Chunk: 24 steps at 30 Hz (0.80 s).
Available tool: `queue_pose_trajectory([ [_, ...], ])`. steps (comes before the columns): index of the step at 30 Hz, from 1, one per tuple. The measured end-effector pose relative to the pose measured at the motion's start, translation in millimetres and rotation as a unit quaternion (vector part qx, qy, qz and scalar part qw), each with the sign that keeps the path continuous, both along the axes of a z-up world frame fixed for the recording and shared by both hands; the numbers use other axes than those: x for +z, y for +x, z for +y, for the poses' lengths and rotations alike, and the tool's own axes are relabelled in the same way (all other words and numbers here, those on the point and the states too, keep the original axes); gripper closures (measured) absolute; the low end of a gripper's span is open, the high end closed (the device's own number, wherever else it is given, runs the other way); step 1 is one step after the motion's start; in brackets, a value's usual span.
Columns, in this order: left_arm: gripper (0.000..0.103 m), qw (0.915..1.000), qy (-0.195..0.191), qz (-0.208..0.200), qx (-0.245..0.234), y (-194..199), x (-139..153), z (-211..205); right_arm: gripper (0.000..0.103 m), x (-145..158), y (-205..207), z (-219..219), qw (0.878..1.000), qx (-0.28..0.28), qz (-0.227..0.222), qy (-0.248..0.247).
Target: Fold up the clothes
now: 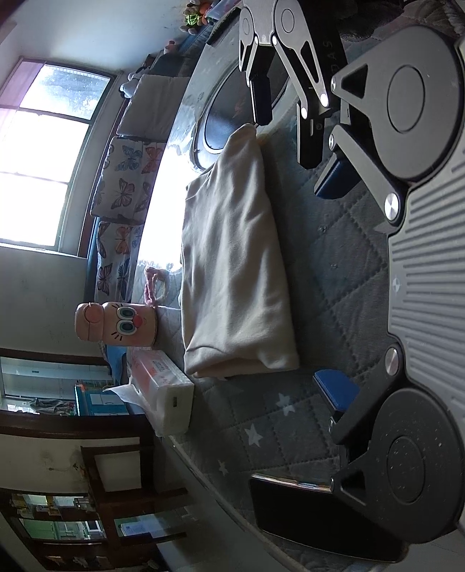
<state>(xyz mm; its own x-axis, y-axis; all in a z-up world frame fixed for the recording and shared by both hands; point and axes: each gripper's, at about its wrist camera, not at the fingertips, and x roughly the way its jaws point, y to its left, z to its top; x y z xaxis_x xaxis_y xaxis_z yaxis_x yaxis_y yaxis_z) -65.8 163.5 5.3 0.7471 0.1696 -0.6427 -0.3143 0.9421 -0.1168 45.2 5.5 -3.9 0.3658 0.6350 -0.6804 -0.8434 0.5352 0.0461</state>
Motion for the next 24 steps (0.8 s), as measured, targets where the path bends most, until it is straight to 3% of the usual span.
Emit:
queue_pose_trajectory([
  [12, 0.0, 1.0, 0.0, -0.007, 0.004, -14.2, 3.7, -13.7, 0.0, 0.3, -14.8, -9.4, 1.0, -0.01, 0.017, 0.014],
  [24, 0.0, 0.9999, 0.01, -0.009, 0.007, -20.2, 7.0, -22.5, 0.0, 4.6, -24.9, -15.7, 1.0, -0.013, -0.003, 0.007],
])
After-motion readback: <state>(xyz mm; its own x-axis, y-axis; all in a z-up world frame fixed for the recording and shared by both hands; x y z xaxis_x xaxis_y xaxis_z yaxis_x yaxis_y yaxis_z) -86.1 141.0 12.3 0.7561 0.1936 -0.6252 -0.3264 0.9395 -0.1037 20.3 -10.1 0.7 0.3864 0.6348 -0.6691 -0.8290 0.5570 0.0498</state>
